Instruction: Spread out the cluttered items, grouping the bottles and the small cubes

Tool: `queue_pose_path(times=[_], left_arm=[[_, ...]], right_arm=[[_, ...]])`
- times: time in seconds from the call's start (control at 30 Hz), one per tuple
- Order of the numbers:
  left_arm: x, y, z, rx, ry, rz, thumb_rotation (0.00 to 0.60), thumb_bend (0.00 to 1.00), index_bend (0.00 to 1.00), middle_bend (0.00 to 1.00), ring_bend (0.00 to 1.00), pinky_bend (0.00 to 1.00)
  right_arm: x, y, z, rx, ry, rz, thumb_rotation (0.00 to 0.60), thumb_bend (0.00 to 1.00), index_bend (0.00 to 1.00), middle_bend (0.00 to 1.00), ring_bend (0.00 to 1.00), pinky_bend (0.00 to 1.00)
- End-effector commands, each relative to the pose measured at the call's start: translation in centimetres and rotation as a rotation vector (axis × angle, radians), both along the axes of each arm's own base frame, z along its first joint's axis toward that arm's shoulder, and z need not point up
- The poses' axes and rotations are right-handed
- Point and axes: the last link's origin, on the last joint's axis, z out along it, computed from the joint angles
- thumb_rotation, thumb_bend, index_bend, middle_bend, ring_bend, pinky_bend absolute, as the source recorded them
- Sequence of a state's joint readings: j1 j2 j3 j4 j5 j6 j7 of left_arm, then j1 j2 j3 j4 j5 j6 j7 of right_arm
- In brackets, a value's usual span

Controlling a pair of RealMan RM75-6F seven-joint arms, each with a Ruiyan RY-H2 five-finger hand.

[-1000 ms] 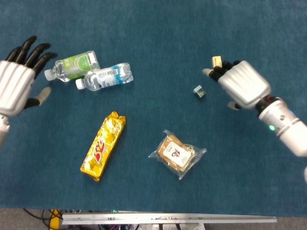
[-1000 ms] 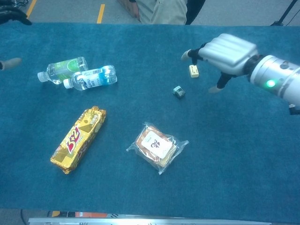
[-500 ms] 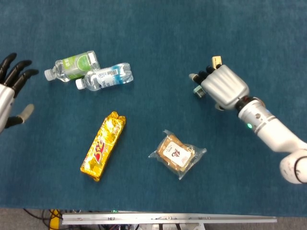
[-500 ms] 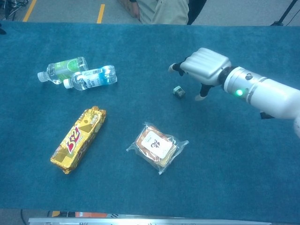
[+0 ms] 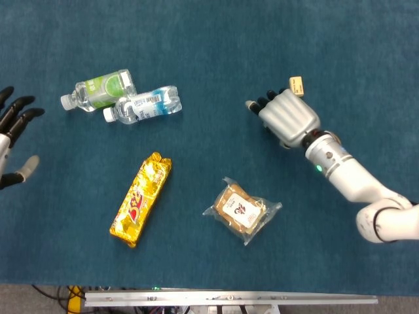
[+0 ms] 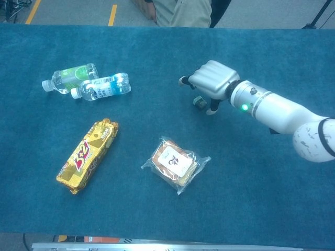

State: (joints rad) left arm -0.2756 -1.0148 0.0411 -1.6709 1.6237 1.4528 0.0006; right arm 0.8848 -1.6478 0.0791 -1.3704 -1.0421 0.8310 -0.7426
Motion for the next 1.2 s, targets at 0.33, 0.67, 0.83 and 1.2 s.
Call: queue_pose_path(times=[0.33, 0.67, 0.83, 1.2], left_arm=[[0.2, -0.1, -0.1, -0.009, -0.009, -0.007, 0.6, 0.26, 0.2, 0.16, 0.05, 0.22], [0.4, -0.2, -0.2, -0.011, -0.018, -0.011, 0.6, 0.26, 0.2, 0.16, 0.05, 0.22], [0.5, -0.1, -0.3, -0.016, -0.021, -0.015, 0.6, 0.26, 0.2, 0.16, 0.05, 0.22], [0.3, -0.2, -0.3, -0.022, -0.026, -0.004, 0.6, 0.26, 0.2, 0.16, 0.05, 0.22]], right_arm=[[-0.3, -0.5, 0.0, -0.028, 0.012, -0.004, 0.6, 0.06, 0.36, 0.4, 0.29, 0.46], [-0.4, -0.6, -0.1, -0.027, 0.024, 0.003, 0.6, 0.08, 0.38, 0.36, 0.29, 0.46], [-0.4, -0.6, -0.4, -0.028, 0.033, 0.002, 0.6, 0.08, 0.4, 0.36, 0.29, 0.46], [-0.1, -0.9, -1.0, -0.026, 0.056, -0.001, 0.6, 0.11, 0.43, 0.36, 0.29, 0.46]])
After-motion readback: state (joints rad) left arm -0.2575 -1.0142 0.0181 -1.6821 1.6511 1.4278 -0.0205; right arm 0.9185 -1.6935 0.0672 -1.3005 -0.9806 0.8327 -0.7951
